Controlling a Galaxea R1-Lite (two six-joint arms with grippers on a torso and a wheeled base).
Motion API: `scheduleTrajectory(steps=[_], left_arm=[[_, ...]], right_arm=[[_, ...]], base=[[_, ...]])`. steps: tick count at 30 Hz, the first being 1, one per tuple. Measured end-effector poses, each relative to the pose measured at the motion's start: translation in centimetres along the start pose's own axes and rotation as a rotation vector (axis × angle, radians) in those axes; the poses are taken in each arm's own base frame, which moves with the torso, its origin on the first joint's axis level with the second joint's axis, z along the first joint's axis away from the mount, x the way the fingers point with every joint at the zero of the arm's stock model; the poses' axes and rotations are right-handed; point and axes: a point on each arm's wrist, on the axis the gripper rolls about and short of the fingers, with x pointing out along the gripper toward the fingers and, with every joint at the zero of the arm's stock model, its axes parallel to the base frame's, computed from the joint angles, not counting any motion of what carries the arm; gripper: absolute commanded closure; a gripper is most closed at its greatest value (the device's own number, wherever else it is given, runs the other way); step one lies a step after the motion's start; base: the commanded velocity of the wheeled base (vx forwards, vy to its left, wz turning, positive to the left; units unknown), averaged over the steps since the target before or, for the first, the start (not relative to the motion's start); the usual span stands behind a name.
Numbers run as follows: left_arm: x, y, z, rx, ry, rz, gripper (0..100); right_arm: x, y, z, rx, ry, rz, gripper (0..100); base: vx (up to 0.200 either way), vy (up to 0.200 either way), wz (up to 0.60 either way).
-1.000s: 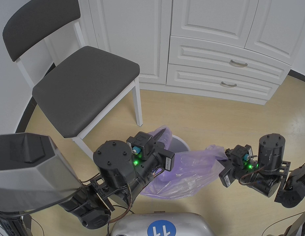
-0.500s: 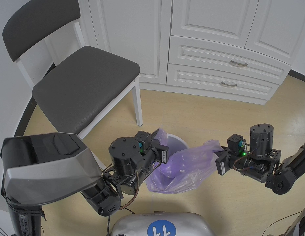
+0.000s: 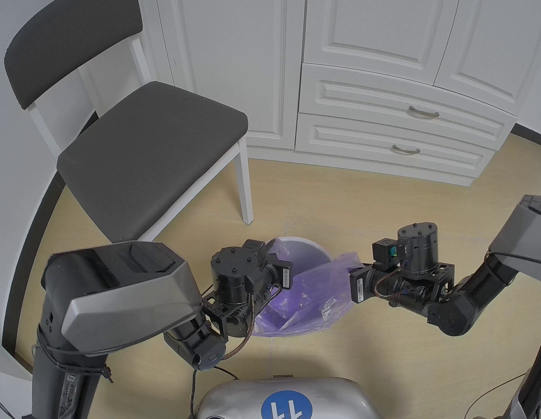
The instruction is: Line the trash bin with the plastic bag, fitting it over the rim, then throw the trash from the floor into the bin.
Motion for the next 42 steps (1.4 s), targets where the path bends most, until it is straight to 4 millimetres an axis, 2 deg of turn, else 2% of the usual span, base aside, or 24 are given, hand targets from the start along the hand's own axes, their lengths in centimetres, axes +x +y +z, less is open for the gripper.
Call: scheduleTrajectory(steps=[13,18,26,34,42], left_arm=[[1.3,-0.1,-2.9,-0.013,0.043,0.005,100],[1.4,-0.4,-3.5,-0.015,0.050,-0.001,100],[1.5,-0.6,-3.7,-0.019,0.049,-0.002,100],[1.2,-0.5,-2.2,-0.027,0.025,0.002,100],[-0.6,-0.3,1.4,-0.027,0.020,0.000,100]], right_arm=[[3.6,3.0,-0.6,0.201,0.010,0.079,100],[4.4,3.9,-0.8,0.253,0.018,0.122,100],[4.8,4.2,-1.2,0.262,0.028,0.137,100],[3.6,4.0,0.0,0.254,0.007,0.132,100],[-0.4,4.0,2.5,0.192,-0.008,0.137,100]], base=[[0.000,0.000,0.00],[0.000,0.000,0.00],[0.000,0.000,0.00],[0.000,0.000,0.00],[0.000,0.000,0.00]])
